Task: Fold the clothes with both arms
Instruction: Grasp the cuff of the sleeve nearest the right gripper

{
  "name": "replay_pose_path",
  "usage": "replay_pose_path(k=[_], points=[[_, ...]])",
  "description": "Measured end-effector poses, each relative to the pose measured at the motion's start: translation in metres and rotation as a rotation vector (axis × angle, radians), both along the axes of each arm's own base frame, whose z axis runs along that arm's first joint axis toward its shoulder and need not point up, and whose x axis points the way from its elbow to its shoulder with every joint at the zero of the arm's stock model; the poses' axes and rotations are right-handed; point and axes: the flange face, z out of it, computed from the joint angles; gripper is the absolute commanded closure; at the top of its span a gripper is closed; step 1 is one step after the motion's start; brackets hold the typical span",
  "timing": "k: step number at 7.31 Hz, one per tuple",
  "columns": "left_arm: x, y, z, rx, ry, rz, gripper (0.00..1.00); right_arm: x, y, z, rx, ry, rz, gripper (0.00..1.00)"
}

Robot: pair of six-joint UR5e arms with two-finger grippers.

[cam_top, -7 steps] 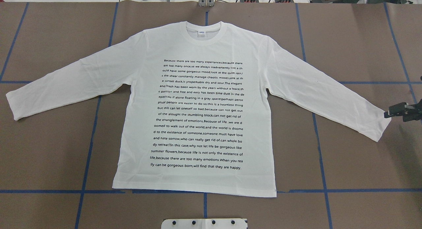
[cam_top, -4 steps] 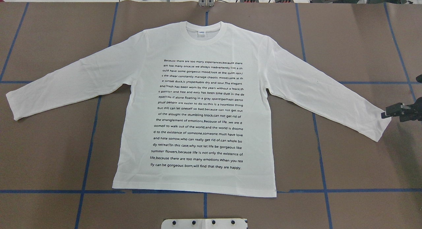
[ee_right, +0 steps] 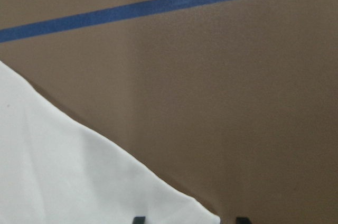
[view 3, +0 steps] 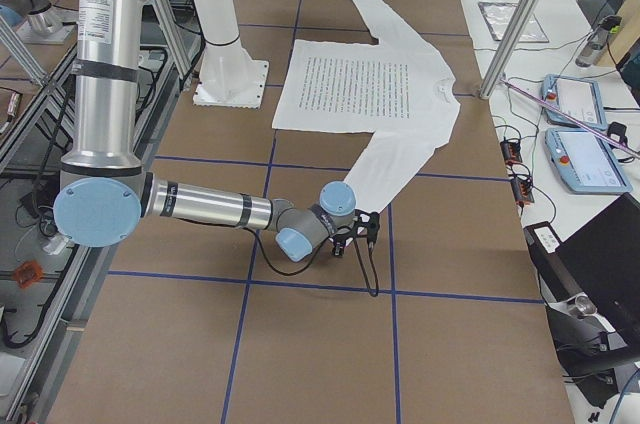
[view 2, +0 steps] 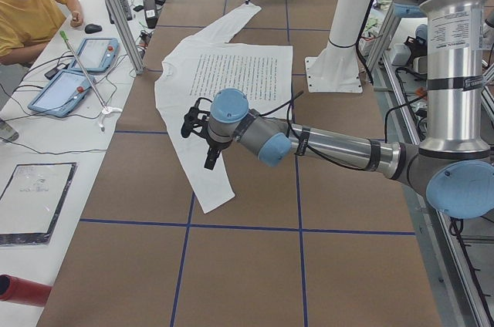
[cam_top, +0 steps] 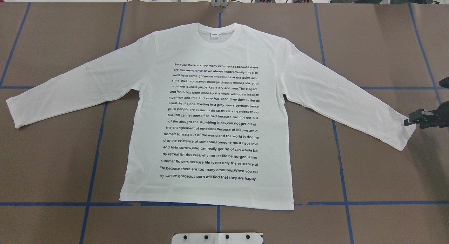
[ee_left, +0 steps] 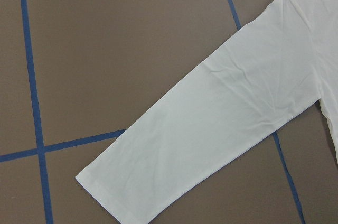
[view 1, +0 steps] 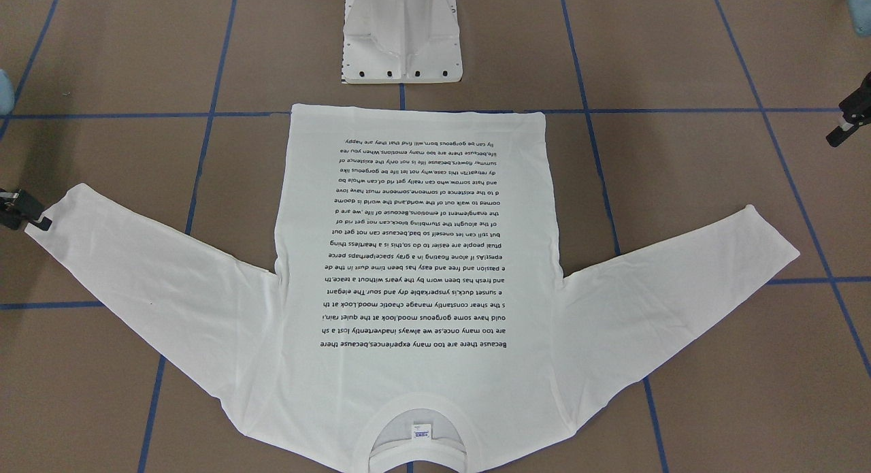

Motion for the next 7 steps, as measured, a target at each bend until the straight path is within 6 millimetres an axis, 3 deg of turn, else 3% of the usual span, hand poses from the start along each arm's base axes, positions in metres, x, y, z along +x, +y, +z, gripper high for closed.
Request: replay_pose_path(k=[1, 2, 4, 5, 7], points=[[0.0000, 0.0001, 0.0001, 0.000, 0.000, 0.000, 0.00, -0.0002, 0.0000, 0.0002, -0.001, 0.000, -0.001, 0.39], [-0.0002, 0.0002, 0.0000, 0.001, 0.000, 0.000, 0.00, 0.0000, 0.0006, 0.0008, -0.002, 0.000, -0.001, 0.63], [-0.0006, 0.0001, -0.0004, 0.002, -0.001, -0.001, 0.00, 0.0010, 0.0025, 0.0030, -0.009, 0.002, 0.001, 0.95], [-0.0007, 0.0001, -0.0004, 0.003, -0.001, -0.001, 0.00, 0.0013, 0.0031, 0.0044, -0.013, 0.004, 0.002, 1.00], [-0.0010, 0.0003, -0.0006, 0.002, 0.000, -0.001, 0.00, 0.0013, 0.0032, 0.0026, -0.027, 0.000, 0.014, 1.00]])
